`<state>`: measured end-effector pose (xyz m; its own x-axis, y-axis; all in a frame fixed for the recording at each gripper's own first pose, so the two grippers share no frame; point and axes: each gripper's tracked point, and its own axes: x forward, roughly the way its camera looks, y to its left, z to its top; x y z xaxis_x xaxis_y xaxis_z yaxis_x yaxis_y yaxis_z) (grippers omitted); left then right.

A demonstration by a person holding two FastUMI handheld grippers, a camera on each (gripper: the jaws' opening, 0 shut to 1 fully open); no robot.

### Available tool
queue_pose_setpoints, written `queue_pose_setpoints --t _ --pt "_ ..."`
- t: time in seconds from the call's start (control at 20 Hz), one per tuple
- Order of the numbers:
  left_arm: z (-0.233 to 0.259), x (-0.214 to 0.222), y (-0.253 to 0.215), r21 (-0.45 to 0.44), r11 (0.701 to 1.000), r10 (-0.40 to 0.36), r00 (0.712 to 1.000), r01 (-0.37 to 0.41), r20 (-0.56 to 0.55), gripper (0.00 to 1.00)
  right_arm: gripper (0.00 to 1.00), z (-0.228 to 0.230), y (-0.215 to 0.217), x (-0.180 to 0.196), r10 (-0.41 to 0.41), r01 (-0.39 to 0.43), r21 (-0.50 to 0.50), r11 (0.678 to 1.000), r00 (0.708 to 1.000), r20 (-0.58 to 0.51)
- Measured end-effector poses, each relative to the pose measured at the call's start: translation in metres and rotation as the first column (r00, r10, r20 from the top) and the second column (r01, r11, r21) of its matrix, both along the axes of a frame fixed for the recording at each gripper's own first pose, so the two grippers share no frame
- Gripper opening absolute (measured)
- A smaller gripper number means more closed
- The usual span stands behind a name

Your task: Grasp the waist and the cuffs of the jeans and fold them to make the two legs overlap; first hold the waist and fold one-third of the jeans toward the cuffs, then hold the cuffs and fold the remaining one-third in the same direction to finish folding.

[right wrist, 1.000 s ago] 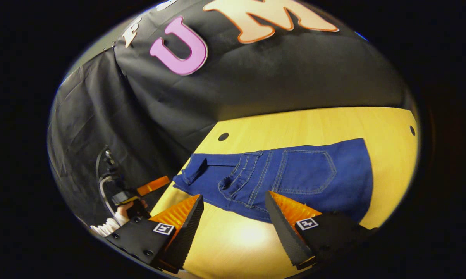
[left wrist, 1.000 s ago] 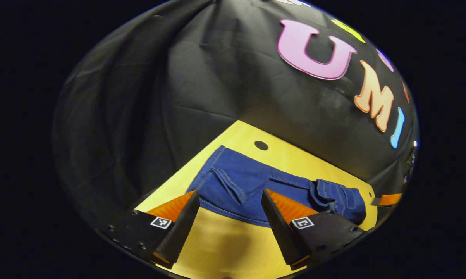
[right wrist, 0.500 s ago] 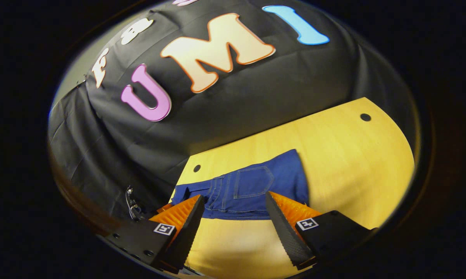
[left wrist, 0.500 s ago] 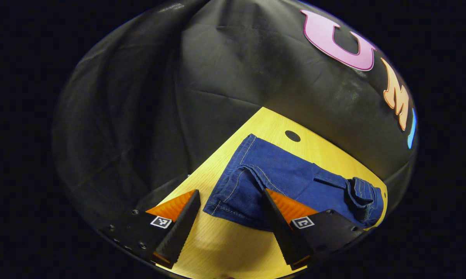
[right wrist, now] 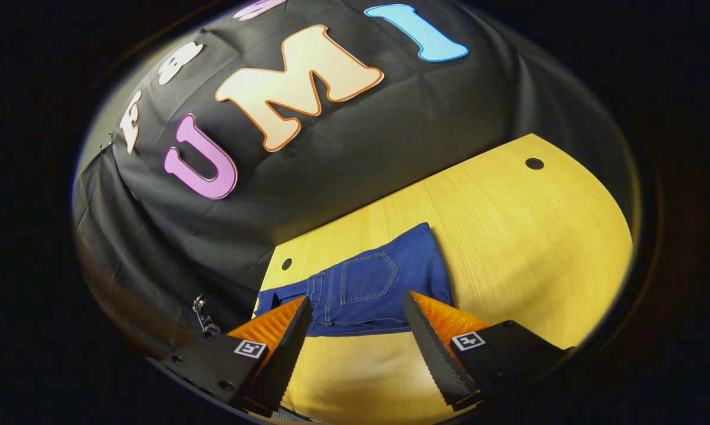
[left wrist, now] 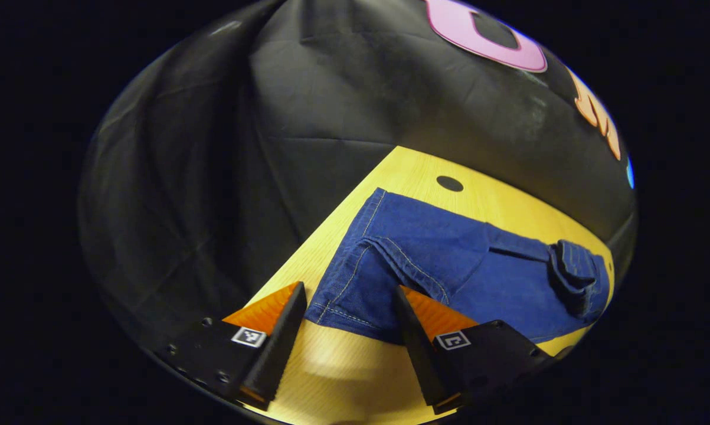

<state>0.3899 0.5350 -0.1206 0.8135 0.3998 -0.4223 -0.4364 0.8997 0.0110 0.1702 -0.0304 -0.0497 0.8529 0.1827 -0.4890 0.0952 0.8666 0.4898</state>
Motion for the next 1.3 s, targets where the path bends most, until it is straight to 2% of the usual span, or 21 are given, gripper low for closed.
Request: queue_pose_setpoints --t 0.2,0.35,0.45,0.6,0.75,0.8,0.9,0.95,1.05,1.3 --pt "0.009 0.001 -0.009 -0.04 0.998 -0.043 0.999 0.044 0.033 0.65 0.98 -0.002 -0.002 0.001 -0.014 0.014 -0.016 1.0 1.0 -0.005" --pt "0.008 0.009 -0.02 -0.076 0.996 -0.045 0.997 0.05 0.067 0.17 0.98 -0.005 -0.011 -0.003 -0.025 0.025 -0.037 0.999 1.0 -0.016" --pt "0.008 0.01 -0.019 -0.092 0.995 -0.027 0.996 0.035 0.084 0.05 0.98 -0.004 -0.018 -0.011 -0.026 0.025 -0.045 0.999 0.999 -0.019" --pt "0.019 0.009 -0.024 -0.118 0.993 -0.002 0.992 0.017 0.124 0.01 0.98 0.0 -0.027 -0.017 -0.038 0.038 -0.056 0.998 0.999 -0.005" --pt "0.055 0.006 -0.046 -0.16 0.984 -0.039 0.978 0.072 0.204 0.0 0.98 0.0 -0.037 -0.023 -0.05 0.05 -0.043 0.998 0.999 -0.001" --pt "0.072 0.006 -0.058 -0.15 0.984 -0.056 0.973 0.091 0.225 0.0 0.98 0.0 -0.04 -0.027 -0.05 0.05 -0.04 0.998 0.999 -0.001" --pt "0.103 -0.008 -0.079 -0.105 0.984 -0.111 0.956 0.144 0.272 0.0 0.98 0.001 -0.046 -0.031 -0.045 0.045 -0.043 0.998 0.999 0.012" --pt "0.116 -0.017 -0.094 -0.094 0.98 -0.142 0.947 0.175 0.287 0.03 0.98 0.001 -0.051 -0.033 -0.043 0.043 -0.046 0.998 0.999 0.017" --pt "0.136 -0.025 -0.13 -0.076 0.967 -0.211 0.928 0.244 0.307 0.0 0.98 0.003 -0.059 -0.039 -0.037 0.038 -0.045 0.998 0.999 0.03" --pt "0.18 0.006 -0.239 0.026 0.921 -0.376 0.872 0.388 0.313 0.0 0.98 0.006 -0.09 -0.053 -0.058 0.058 -0.011 0.998 0.997 0.05"
